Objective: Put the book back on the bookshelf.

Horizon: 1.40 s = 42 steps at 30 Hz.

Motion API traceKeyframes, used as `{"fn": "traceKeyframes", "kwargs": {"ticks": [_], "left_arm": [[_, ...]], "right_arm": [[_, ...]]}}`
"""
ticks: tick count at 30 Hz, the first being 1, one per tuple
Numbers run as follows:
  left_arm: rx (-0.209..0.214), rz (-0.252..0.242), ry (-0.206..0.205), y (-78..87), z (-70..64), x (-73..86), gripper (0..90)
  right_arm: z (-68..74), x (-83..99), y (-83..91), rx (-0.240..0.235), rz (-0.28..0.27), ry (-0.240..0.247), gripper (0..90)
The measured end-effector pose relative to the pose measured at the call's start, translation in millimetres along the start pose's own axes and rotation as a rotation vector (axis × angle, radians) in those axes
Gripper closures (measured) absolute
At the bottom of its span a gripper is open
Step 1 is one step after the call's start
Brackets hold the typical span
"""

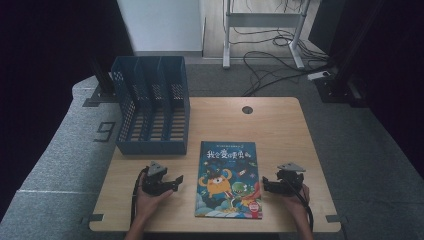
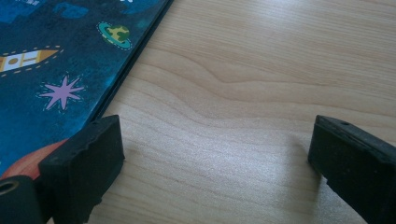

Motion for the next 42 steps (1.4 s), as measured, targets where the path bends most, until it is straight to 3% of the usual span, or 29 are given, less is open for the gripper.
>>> {"fn": "traceKeyframes", "kwargs": {"ticks": [12, 15, 17, 19, 26, 42], "left_arm": [[0.014, -0.048, 0.021, 4.7, -3.9, -5.4, 22.1], [0.018, -0.066, 0.047, -0.5, -6.1, -9.5, 23.4], [0.010, -0.071, 0.024, -1.8, -10.4, -10.8, 23.5], [0.004, -0.063, 0.009, -2.9, -12.1, -9.7, 23.8], [0.015, -0.074, 0.029, 1.6, -14.1, -11.5, 23.7], [0.040, -0.086, 0.042, 6.1, -20.5, -13.8, 23.6]], "right_arm": [[-3.7, -0.4, 3.2, 0.009, 0.035, -0.013, 8.9], [-3.2, -1.2, 3.0, 0.008, 0.042, -0.013, 10.0], [-3.3, -2.1, 2.6, 0.008, 0.043, -0.013, 11.2], [-3.9, -3.1, 2.7, 0.005, 0.037, -0.023, 11.8], [1.0, -16.0, 9.9, -0.020, -0.027, -0.062, 13.0], [19.8, -31.0, 18.6, -0.058, -0.088, -0.051, 13.9]]}}
Point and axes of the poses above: each handheld gripper's, and its own axes: y roughly backward along the jaws, x roughly out of its underside, z roughly to its left, the point moved 9 cm from there along -y, roughly forward along the jaws
